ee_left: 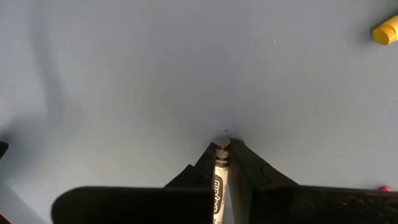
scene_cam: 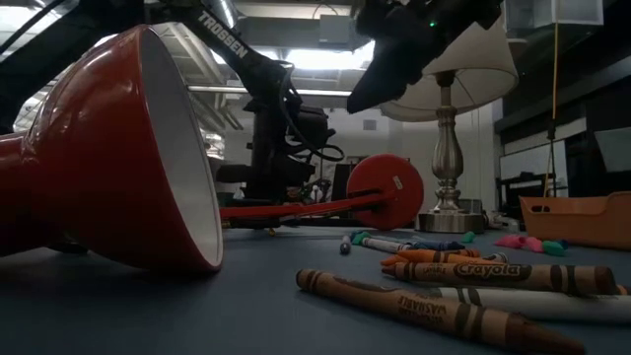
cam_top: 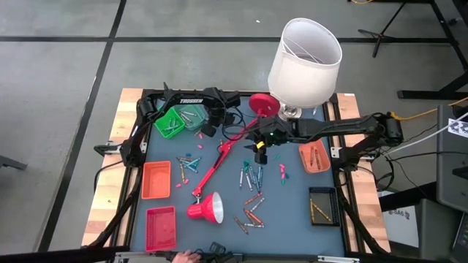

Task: Sort crayons
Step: Put the gray crayon into the blue bin

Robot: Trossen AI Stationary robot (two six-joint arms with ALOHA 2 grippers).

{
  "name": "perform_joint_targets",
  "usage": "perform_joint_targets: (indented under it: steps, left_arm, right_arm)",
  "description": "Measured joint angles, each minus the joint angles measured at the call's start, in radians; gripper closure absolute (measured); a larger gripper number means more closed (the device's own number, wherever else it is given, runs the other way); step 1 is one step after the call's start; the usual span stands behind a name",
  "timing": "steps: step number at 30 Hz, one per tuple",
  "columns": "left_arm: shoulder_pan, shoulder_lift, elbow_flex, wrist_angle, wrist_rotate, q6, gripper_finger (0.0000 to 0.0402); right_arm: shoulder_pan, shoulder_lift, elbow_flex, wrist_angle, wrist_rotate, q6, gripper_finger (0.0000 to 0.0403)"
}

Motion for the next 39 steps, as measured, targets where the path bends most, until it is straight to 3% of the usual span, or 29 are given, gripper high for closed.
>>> perform_joint_targets:
  steps: [4,14,27,39]
  left_arm:
    - [-0.005,-0.004,0.000,-0.007,0.003,-0.038,0.0399]
    - [-0.006,-0.107,0.000,-0.022,0.131,-0.146,0.0401]
    - [0.034,-0.333,0.000,-0.066,0.101,-0.246,0.0401]
    - [0.159,-0.350,0.000,-0.230,0.094,-0.243,0.0392]
  right_arm:
    - [0.000,-0.040,0.000,-0.088,0.000,0.005,0.0240]
    - [0.000,-0.049,0.000,-0.268,0.000,0.091,0.0240]
    - [0.000,-0.049,0.000,-0.241,0.000,0.105,0.0240]
    - [0.000,-0.048,0.000,-0.240,0.000,0.103,0.0240]
